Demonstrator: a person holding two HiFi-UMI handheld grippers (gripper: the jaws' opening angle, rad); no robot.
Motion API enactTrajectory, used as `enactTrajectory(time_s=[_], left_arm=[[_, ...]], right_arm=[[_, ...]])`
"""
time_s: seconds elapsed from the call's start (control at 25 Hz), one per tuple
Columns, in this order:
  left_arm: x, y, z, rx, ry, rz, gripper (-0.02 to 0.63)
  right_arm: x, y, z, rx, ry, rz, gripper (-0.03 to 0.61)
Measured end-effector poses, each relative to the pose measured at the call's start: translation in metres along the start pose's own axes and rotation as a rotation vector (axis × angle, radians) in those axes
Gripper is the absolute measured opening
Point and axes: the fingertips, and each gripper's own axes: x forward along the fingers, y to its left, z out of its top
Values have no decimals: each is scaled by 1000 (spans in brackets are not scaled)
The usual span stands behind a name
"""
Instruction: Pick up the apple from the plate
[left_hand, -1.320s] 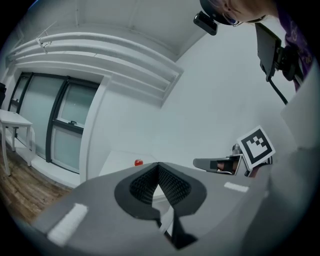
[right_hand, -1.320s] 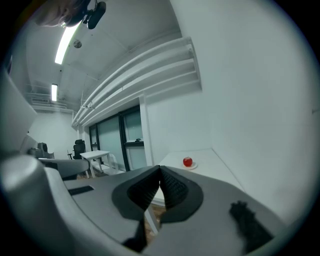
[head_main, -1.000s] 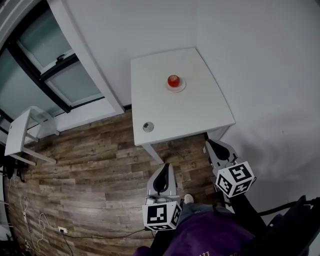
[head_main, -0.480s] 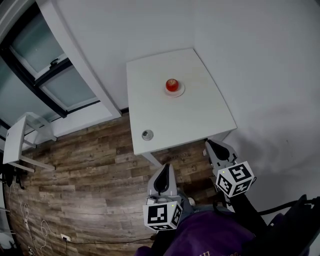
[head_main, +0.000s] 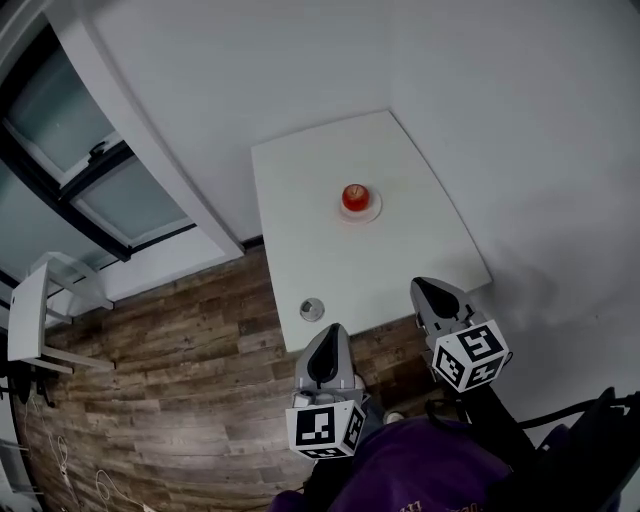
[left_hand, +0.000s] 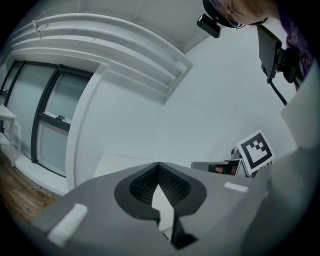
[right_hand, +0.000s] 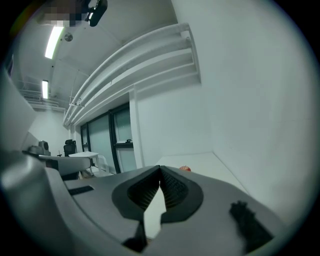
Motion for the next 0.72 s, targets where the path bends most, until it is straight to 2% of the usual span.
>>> enactTrajectory(time_s=[0.4, 0.72], left_arm=[[56, 49, 10, 2, 42, -60, 6], [86, 67, 7, -5, 77, -72, 6]], right_arm=[[65, -13, 2, 33, 33, -80, 11], [93, -27, -4, 49, 68, -105, 11]])
